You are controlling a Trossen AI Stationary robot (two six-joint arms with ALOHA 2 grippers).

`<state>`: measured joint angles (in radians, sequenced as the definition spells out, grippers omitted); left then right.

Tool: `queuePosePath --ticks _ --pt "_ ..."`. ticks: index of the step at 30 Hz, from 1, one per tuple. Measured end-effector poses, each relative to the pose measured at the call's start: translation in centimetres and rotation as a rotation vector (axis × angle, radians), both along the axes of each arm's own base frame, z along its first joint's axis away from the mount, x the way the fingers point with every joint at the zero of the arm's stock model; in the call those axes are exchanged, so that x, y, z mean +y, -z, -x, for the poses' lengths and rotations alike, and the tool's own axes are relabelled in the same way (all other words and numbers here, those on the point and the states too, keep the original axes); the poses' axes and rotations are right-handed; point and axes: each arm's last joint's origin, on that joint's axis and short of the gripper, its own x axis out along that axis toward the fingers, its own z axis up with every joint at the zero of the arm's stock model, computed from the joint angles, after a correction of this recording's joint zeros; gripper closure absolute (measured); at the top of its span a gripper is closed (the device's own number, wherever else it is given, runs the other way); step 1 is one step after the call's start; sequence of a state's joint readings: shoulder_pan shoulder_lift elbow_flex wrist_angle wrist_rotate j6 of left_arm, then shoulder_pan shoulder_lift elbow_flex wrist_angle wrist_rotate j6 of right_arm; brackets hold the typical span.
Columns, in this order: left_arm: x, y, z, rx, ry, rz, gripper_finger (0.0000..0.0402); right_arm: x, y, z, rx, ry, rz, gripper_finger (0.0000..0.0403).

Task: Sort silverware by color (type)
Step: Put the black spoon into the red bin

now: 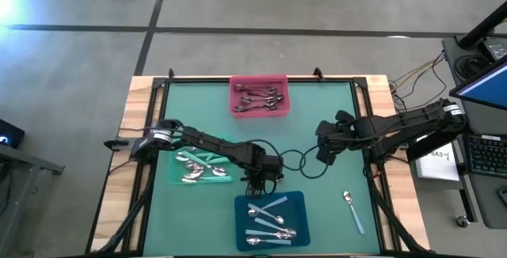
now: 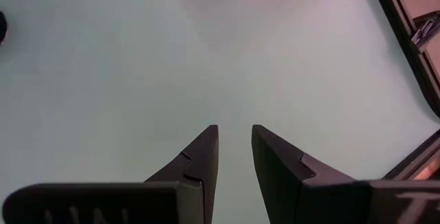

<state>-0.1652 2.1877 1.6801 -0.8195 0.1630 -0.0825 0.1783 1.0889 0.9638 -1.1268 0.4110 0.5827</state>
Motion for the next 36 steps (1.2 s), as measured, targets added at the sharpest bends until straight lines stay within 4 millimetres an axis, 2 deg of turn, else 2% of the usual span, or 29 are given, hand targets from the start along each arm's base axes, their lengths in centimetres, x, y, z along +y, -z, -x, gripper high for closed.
queuePosePath --ticks 15,19,25,30,36 --pt "0.0 2.7 -0.5 0.052 -0.166 -0.098 0.0252 0.0 0.0 -0.1 -0.012 0.0 -0.002 0.0323" --pt "-0.1 2.8 -0.4 0.054 -0.167 -0.109 0.0291 0.0 0.0 -0.2 -0.013 0.0 -0.002 0.0323" --pt "-0.1 2.8 -0.5 0.058 -0.168 -0.093 0.0389 0.0 0.0 -0.2 -0.016 0.0 -0.003 0.0323" --pt "-0.2 2.6 -0.5 0.05 -0.175 -0.098 0.0397 0.0 0.0 -0.2 -0.016 0.0 -0.003 0.0323" --pt "-0.3 1.1 -1.0 0.044 -0.15 -0.147 0.0401 0.0 0.0 -0.2 -0.017 0.0 -0.003 0.0323"
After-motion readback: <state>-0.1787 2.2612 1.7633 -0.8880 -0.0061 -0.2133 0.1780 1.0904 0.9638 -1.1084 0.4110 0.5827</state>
